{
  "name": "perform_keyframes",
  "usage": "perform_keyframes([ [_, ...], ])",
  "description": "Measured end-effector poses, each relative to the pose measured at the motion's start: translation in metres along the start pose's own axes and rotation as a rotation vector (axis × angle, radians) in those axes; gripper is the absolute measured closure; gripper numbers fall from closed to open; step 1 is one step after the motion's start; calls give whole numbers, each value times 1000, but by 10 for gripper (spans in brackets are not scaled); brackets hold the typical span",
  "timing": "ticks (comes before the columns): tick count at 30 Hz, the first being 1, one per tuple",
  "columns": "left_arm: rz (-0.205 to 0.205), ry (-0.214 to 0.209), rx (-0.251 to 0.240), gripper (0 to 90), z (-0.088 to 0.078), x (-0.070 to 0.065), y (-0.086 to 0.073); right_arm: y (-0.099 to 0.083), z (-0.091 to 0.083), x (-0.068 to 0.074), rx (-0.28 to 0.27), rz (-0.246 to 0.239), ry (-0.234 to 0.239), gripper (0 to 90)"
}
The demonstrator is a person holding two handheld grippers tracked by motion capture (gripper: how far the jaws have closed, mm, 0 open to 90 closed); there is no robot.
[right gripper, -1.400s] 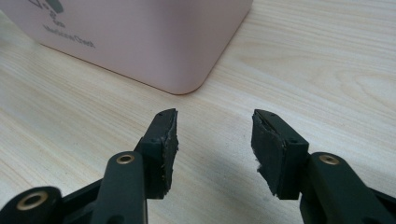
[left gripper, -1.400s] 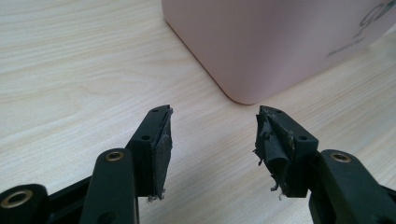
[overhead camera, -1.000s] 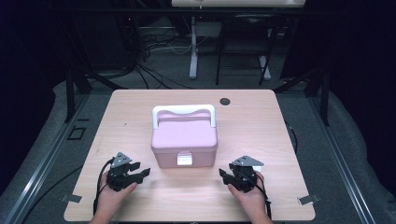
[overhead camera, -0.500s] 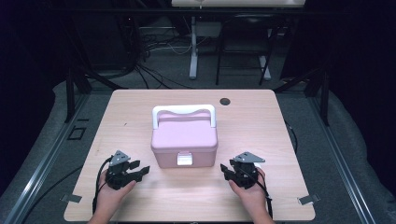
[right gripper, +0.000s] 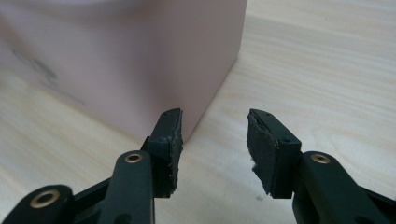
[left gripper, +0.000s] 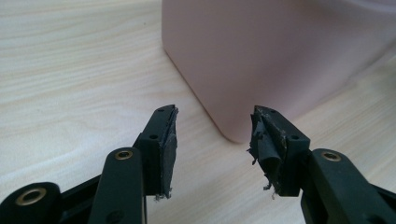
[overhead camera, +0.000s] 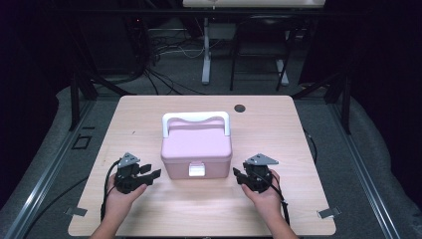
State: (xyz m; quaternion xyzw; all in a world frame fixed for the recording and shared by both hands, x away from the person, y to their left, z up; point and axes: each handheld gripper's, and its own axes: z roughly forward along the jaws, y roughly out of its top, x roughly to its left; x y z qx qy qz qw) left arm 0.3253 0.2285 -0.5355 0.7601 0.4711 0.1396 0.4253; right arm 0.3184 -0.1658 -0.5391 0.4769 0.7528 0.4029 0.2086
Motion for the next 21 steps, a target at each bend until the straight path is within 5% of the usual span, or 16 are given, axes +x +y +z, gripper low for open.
perform_keyframes([
  [21,-31,42,-22,561,24,5,17,19,27,-9,-16,57,-21,567],
])
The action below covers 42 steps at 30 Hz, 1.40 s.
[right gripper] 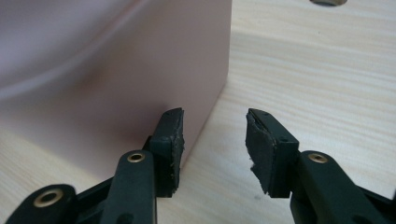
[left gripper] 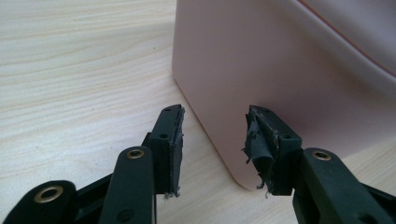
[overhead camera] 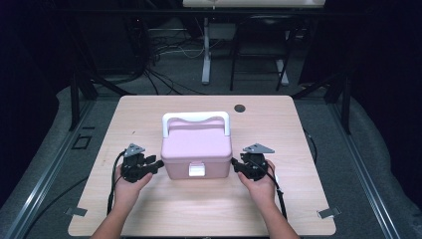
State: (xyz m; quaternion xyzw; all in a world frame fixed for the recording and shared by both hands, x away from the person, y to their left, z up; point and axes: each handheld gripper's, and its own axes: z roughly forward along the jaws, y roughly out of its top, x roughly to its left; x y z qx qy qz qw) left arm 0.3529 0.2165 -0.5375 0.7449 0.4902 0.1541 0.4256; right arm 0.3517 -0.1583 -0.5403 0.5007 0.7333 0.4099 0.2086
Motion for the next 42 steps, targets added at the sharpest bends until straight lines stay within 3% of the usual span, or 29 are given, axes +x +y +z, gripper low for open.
perform_keyframes([
  [15,20,19,-6,595,2,-3,-1,2,0,10,-37,-33,-36,706],
  [17,22,13,-17,662,2,-4,-1,0,-1,13,-44,-44,-39,746],
  [28,13,15,-28,801,1,-10,-3,-3,-5,24,-41,-71,-49,837],
  [42,13,15,-16,893,-3,-15,-5,-8,-8,34,-26,-95,-67,899],
])
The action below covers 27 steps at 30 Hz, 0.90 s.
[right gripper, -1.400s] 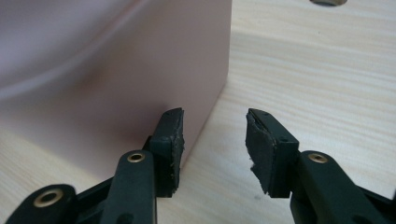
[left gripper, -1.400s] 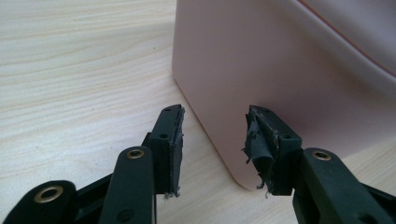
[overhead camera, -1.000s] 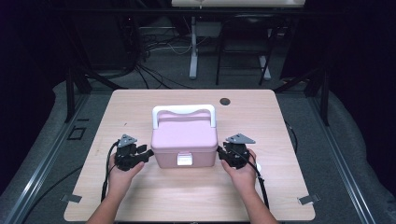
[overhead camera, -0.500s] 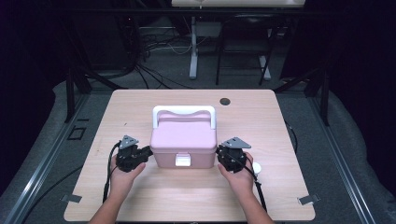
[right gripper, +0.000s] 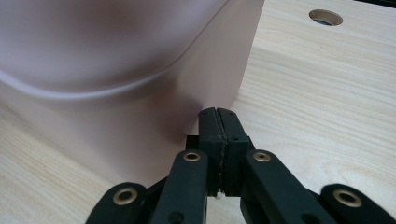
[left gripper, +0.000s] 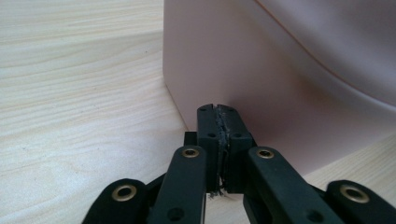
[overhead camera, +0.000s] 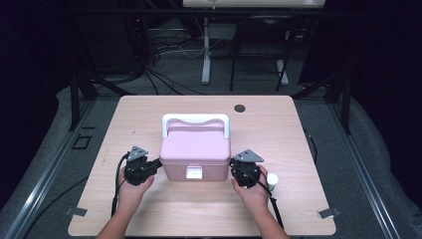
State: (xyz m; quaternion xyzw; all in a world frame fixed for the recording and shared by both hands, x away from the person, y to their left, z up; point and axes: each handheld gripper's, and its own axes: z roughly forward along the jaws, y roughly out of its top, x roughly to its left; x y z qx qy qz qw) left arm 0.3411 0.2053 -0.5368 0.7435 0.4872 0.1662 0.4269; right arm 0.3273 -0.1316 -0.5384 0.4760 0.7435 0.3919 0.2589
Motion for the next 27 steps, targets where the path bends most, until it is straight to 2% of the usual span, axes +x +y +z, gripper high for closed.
perform_keyframes([
  [5,-5,-3,-3,894,-2,-1,-2,-3,-3,0,5,11,17,899],
  [9,2,-9,5,896,-6,-2,-4,-4,-7,2,19,-7,22,899],
  [17,6,-8,8,898,-9,-5,-7,-6,-12,5,28,-3,33,900],
  [22,10,-16,14,898,-12,-6,-8,-8,-17,7,34,-30,24,900],
  [27,9,-21,19,898,-14,-8,-10,-10,-20,8,38,-34,32,900],
])
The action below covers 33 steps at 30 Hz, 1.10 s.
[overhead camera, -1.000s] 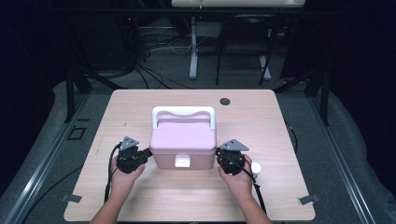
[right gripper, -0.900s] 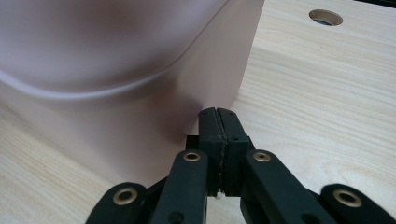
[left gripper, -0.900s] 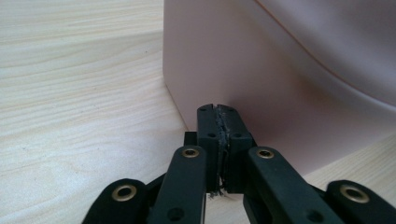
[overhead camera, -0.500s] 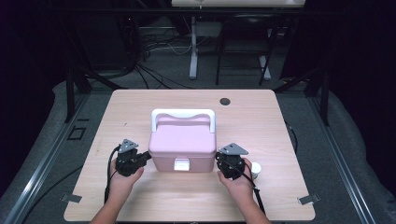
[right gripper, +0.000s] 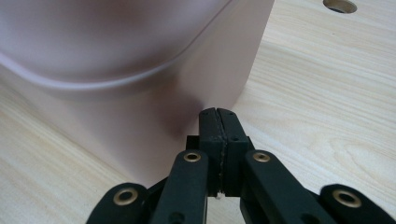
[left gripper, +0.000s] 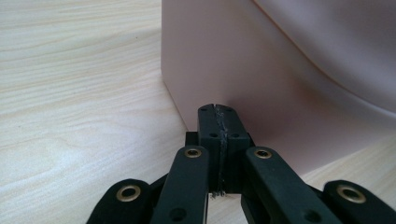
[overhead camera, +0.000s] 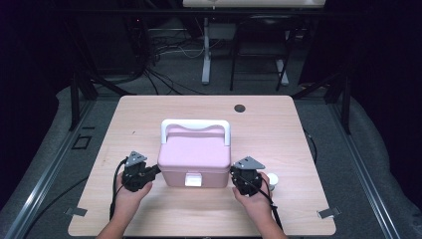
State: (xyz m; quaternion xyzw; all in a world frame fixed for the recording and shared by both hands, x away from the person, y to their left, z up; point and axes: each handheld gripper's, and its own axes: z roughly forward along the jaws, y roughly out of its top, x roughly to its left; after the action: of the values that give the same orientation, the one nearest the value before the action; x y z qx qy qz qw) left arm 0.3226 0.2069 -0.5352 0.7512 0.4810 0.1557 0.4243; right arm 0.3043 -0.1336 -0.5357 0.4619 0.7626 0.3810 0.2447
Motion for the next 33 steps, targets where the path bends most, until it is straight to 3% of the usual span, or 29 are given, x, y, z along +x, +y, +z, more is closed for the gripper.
perform_keyframes([
  [33,8,-33,31,898,-21,-16,-16,-15,-26,9,33,-34,33,900],
])
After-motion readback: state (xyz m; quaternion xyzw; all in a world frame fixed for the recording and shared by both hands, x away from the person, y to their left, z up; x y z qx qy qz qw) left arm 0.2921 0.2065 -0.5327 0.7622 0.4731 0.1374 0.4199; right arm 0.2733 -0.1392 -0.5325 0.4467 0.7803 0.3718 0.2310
